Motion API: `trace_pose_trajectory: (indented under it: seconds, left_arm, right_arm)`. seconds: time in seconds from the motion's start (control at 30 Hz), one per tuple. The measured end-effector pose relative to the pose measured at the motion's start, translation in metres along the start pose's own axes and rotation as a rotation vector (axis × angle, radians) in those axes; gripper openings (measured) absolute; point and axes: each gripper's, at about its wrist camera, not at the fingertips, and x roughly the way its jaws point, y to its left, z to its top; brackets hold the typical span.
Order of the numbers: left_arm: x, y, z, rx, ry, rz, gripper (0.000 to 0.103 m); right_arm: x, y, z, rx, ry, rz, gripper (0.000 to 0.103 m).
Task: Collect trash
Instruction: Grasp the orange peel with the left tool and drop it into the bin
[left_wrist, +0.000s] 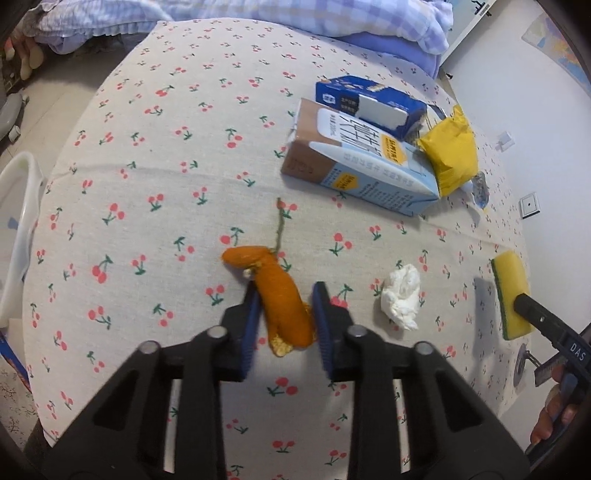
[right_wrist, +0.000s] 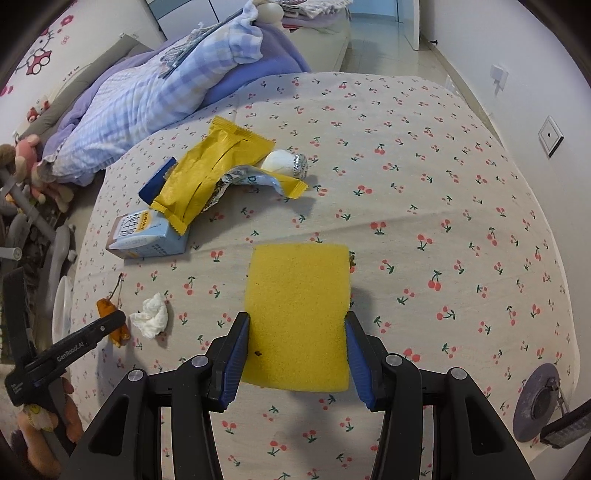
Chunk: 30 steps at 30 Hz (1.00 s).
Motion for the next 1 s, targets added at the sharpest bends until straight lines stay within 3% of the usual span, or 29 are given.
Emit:
trace_pose_trajectory:
  seconds: [0.43, 1.0]
  left_arm:
    - [-0.026, 0.027, -0.001, 0.030, -0.042, 0.024, 0.018]
    - [-0.070, 0.099, 0.003, -0.059, -0.103, 0.043, 0.018]
  right_arm:
    - [-0.007, 0.028, 0.007, -0.034, -0.021, 0.024, 0.051]
    - [-0.005, 0.118, 0.012, -0.142, -0.028, 0.087, 0.051]
